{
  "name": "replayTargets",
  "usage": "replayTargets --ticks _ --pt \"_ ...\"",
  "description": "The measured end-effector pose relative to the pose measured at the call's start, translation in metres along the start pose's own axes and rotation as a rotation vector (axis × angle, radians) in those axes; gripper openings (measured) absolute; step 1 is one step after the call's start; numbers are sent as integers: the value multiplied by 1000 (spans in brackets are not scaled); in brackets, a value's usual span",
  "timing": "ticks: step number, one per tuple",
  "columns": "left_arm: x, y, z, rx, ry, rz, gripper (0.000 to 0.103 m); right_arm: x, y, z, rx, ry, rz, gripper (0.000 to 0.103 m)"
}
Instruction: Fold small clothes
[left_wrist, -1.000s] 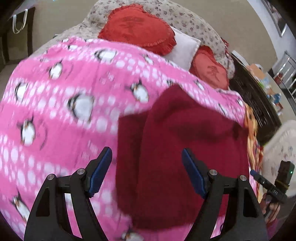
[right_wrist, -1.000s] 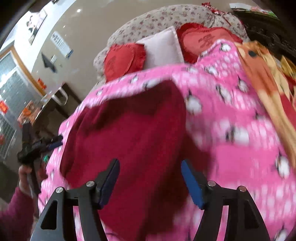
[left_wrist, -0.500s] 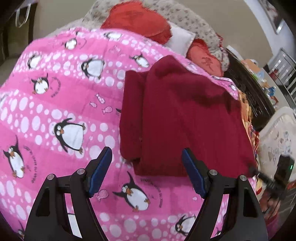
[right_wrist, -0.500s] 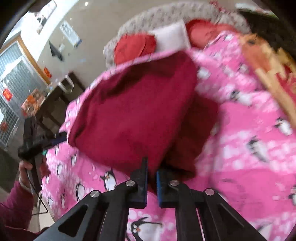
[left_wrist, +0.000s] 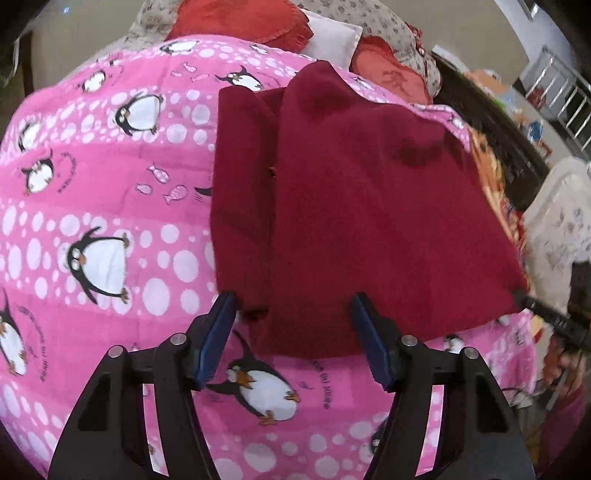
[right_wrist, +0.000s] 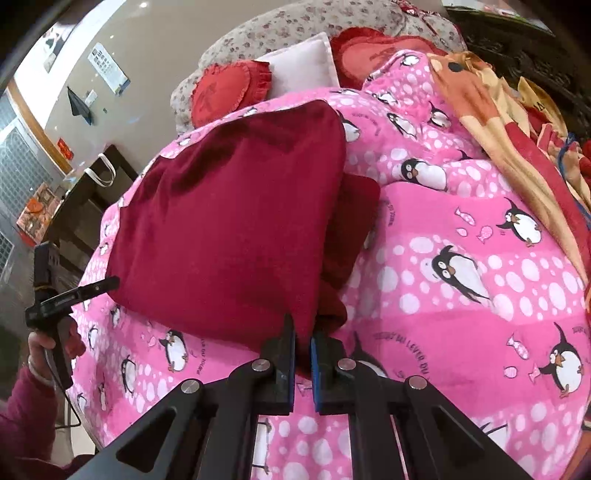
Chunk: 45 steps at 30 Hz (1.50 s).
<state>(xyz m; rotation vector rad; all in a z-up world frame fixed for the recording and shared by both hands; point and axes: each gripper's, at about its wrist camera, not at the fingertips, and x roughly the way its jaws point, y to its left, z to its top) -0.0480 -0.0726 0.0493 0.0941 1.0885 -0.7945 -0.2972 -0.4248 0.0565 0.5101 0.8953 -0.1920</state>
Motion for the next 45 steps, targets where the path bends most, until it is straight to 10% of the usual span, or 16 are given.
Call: replayTargets --ticks 3,7,13,26,32,45 --pt "5 4 -6 -16 11 29 64 25 -4 -8 4 77 -28 6" --pt "-12 2 -6 -29 -36 35 64 -2 -2 1 27 3 -65 24" --pt "-33 -11 13 -20 -146 46 65 -30 38 40 -100 -96 -74 26" --pt "21 -6 25 -65 -96 152 65 123 202 139 -417 -8 7 27" --pt "26 -3 26 -62 -99 157 67 192 214 171 -344 43 -40 28" --pt "26 1 22 -90 -100 142 70 177 231 164 -400 81 -22 49"
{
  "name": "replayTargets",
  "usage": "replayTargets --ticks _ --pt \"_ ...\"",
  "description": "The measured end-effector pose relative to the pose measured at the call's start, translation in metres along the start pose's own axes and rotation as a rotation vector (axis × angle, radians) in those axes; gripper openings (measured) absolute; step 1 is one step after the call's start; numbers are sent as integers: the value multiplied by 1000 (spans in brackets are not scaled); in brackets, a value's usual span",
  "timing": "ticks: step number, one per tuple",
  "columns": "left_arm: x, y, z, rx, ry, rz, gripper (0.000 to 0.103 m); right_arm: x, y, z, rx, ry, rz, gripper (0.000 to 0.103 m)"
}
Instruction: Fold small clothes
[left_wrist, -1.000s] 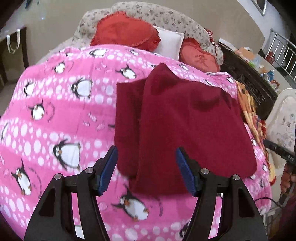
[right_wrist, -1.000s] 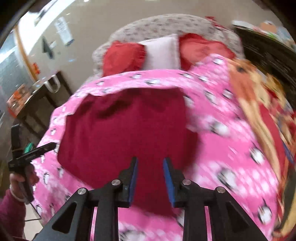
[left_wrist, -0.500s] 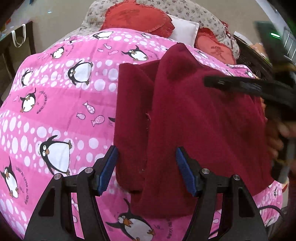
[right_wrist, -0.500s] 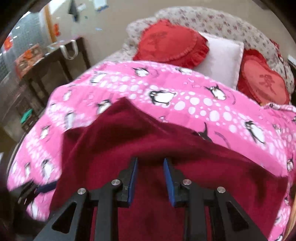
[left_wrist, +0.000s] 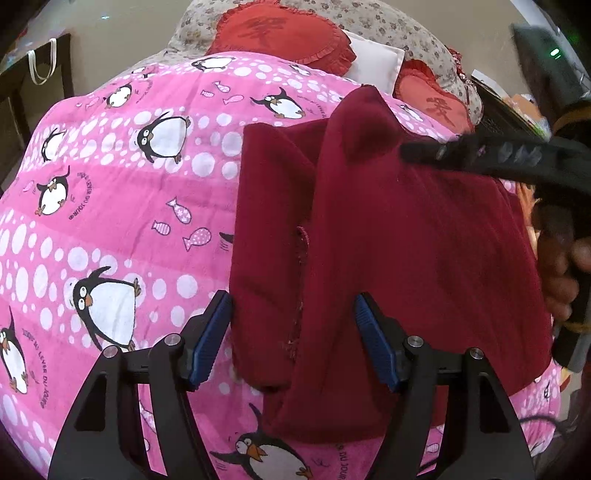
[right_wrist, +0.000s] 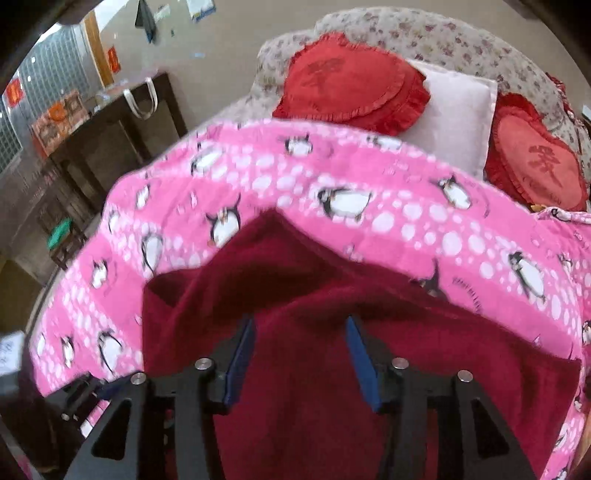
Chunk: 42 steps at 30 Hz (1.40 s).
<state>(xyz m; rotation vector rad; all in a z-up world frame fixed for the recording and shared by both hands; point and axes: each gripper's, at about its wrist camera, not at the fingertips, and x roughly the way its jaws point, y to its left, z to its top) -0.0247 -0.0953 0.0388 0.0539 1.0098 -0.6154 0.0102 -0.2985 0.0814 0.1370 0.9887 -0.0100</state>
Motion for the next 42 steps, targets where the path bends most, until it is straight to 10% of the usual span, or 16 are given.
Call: replayTargets --ticks 9,22,27,36,42 --pt "-21 29 0 -97 -38 -52 70 31 20 -18 -96 72 48 103" --pt "-25 43 0 -135 -49 -79 70 6 22 -21 -69 -18 -1 93" --pt "-21 42 4 -147 -37 -77 70 3 25 -3 -46 -47 -9 70" --pt "-15 45 9 -148 -27 -88 70 43 58 6 -123 49 -107 81" --pt "-5 51 19 -183 -30 -136 78 15 23 2 16 15 20 80"
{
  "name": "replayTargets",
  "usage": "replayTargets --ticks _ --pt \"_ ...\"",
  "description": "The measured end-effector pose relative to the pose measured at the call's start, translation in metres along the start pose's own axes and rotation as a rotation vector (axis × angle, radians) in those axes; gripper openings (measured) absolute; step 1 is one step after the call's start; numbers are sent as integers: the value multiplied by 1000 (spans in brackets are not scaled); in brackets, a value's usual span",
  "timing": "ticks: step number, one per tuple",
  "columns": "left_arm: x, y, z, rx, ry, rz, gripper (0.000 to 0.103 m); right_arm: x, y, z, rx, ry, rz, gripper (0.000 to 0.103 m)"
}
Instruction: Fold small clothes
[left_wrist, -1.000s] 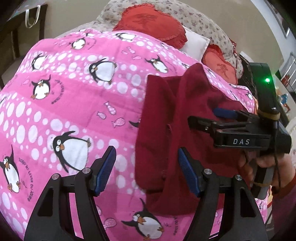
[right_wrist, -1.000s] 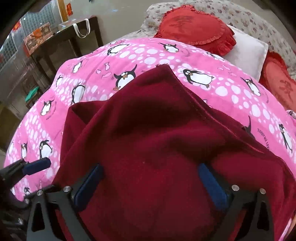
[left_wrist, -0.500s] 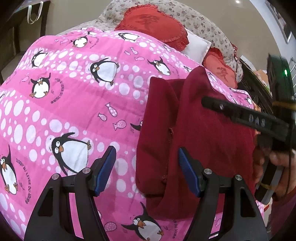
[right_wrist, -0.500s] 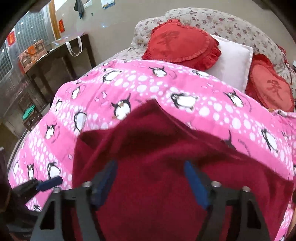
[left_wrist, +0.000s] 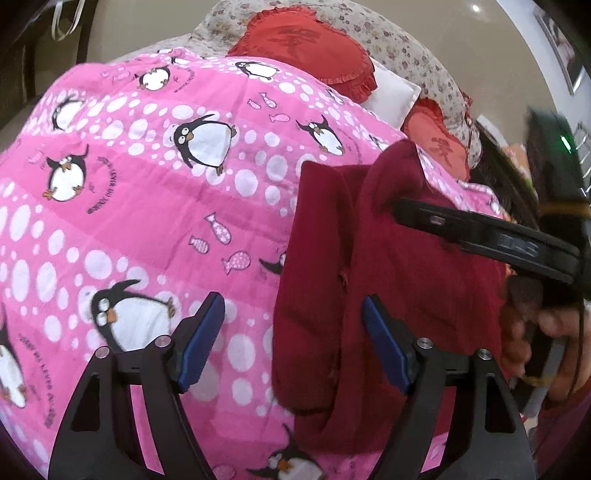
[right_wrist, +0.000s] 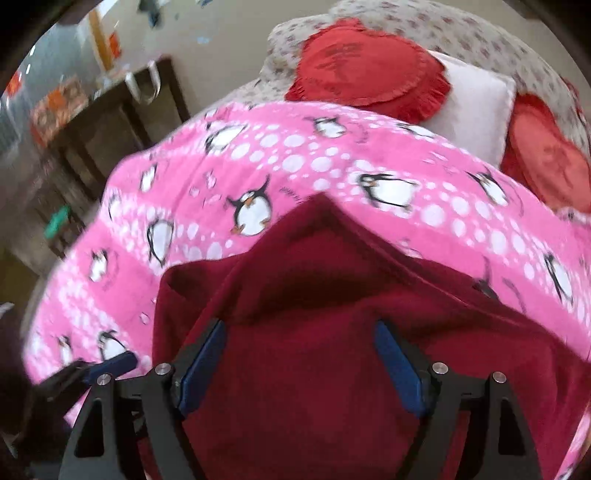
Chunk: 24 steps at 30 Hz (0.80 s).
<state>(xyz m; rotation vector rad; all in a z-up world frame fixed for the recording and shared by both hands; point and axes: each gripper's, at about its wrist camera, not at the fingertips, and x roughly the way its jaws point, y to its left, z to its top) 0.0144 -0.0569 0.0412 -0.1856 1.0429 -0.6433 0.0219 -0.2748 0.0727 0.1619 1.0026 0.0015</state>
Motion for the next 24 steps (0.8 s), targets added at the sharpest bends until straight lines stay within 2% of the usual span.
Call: replayTargets --ticks 4,6,8,9,10,12,13,16,19,22,24 --pt "19 1 7 -68 38 -58 79 -15 -25 -3 85 -9 44 82" --pt "27 -2 8 -86 42 -63 80 -19 -34 -4 122 -12 88 84" --pt "28 -11 8 -74 29 -75 81 -25 -36 -4 142 -19 130 91" --pt "30 -17 7 -66 35 -107 80 -27 -36 -4 147 -19 142 93" --pt "30 -22 5 -60 32 -120 76 -29 -35 -3 152 -19 154 96" --pt "26 -38 0 9 -13 -110 45 -34 -31 0 157 -27 173 96" --pt "23 -49 -4 69 -39 -97 41 -36 -28 2 158 -27 174 97" --pt "7 -82 -23 257 -154 -46 36 -32 -24 12 181 22 193 97" --pt "3 -107 -37 373 -187 3 36 -28 -19 19 213 60 278 97" --pt "7 -115 -40 405 -186 19 36 -25 -8 23 184 75 273 97" --pt "8 -115 -40 399 -182 15 36 -15 1 26 159 128 266 97"
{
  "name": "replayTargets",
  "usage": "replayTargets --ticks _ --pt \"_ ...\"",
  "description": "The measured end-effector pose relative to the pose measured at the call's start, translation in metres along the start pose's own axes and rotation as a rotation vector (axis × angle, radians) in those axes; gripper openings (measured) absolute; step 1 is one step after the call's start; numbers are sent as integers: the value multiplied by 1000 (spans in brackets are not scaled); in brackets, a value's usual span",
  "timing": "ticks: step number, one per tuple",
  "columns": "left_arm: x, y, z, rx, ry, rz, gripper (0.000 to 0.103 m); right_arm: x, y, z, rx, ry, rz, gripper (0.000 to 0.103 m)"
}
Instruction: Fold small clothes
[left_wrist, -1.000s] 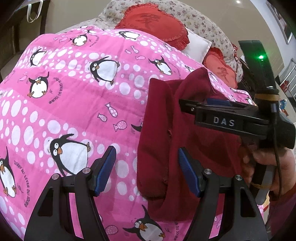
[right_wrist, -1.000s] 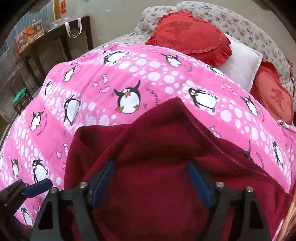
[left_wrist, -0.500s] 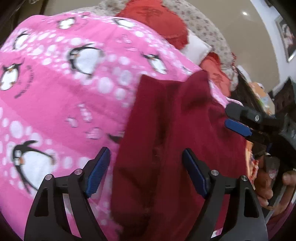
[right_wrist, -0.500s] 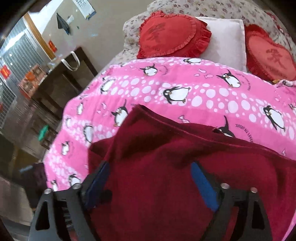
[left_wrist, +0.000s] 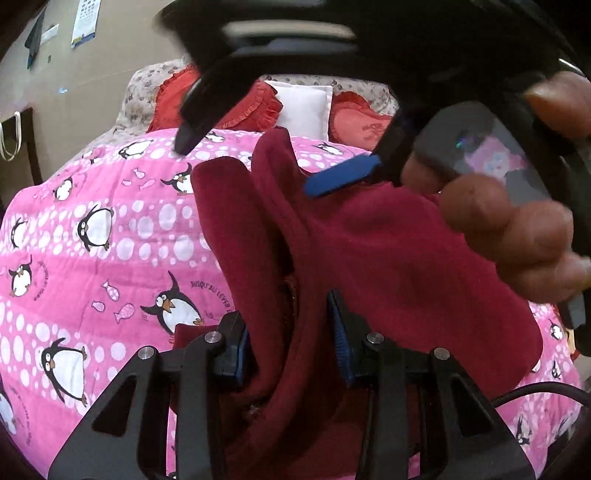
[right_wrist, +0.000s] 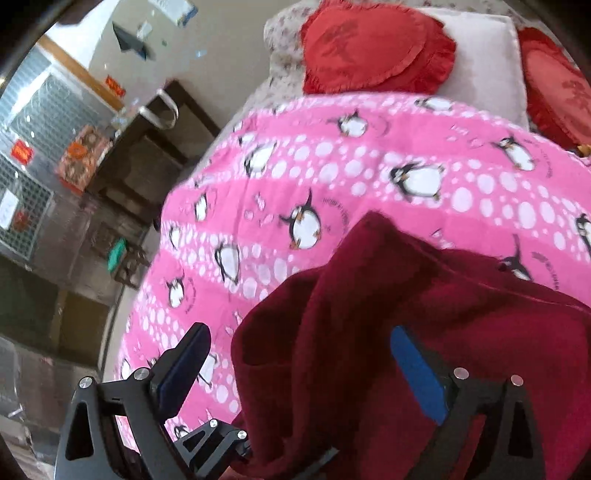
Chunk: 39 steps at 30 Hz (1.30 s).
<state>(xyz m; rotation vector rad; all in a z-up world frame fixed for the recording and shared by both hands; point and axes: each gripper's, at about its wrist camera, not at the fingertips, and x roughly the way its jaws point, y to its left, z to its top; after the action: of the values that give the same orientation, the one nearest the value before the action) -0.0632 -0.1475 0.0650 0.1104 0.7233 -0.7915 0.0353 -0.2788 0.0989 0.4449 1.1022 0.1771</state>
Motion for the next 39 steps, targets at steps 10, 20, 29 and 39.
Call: replayTargets --ticks 10,20,29,39 --pt "-20 3 -9 -4 15 3 41 32 7 -19 -145 97 -167 29" --pt "-21 38 -25 -189 22 4 79 14 -18 -30 -80 18 -87 19" --pt "-42 13 -7 -141 21 -52 39 -21 -21 -38 -125 -67 -126 14" --pt "-45 -91 46 11 17 -280 35 -127 -64 -47 -121 -215 -215 13"
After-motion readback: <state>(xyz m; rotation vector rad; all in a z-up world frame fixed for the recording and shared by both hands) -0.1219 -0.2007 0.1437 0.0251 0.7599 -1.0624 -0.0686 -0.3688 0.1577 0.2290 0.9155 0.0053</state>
